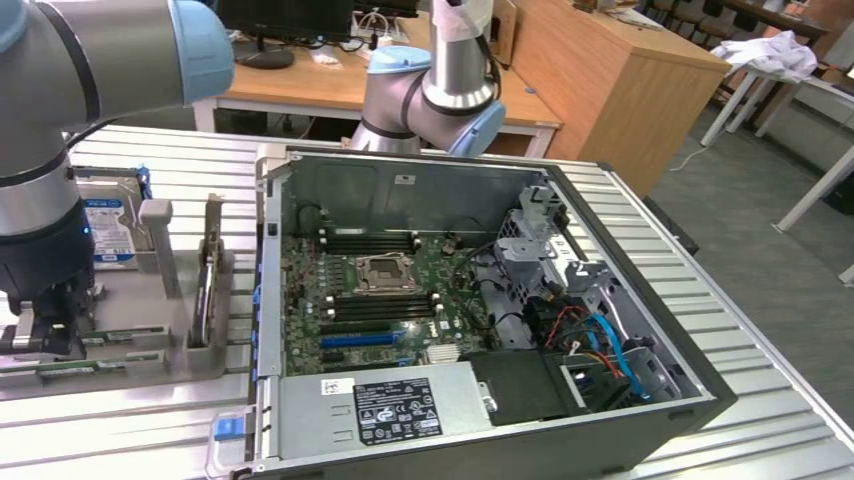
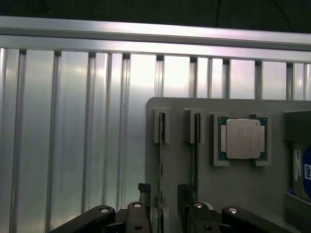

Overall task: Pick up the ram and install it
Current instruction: 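Pick up the ram and move it above insertion slot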

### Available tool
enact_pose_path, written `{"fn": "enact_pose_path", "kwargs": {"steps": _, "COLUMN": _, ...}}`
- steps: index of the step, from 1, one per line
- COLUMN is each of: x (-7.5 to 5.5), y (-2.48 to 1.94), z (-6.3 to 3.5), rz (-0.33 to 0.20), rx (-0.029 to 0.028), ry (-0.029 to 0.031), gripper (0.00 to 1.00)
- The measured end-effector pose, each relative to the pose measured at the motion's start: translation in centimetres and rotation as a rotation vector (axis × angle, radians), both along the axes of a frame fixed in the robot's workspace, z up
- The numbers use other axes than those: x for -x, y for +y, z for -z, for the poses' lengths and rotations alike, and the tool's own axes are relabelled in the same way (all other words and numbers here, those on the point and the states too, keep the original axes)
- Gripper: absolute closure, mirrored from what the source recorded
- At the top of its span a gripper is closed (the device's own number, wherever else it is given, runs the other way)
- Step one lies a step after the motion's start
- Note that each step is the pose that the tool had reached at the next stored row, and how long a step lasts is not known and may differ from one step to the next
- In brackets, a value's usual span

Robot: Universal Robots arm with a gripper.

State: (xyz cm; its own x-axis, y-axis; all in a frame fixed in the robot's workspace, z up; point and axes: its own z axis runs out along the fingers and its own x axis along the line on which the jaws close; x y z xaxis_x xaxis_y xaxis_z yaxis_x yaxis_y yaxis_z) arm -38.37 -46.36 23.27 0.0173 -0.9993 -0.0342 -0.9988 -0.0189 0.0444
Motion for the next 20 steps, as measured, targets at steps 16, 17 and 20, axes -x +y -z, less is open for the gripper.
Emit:
{"fn": "enact_pose_path", "kwargs": {"steps": 16, "x": 0.0, "y": -0.18, "z": 1.56, "rz": 0.000, "rx": 0.0000, "ry": 0.0000, "gripper": 0.64}}
{"fn": "enact_pose_path", "kwargs": {"steps": 17, "x": 0.0, "y": -0.19, "z": 1.65, "rz": 0.000, "rx": 0.0000, "ry": 0.0000, "gripper": 0.64}}
{"fn": "enact_pose_path", "kwargs": {"steps": 20, "x": 0.0, "y": -0.22, "z": 1.94, "rz": 0.000, "rx": 0.0001, "ry": 0.0000, "gripper": 0.64}}
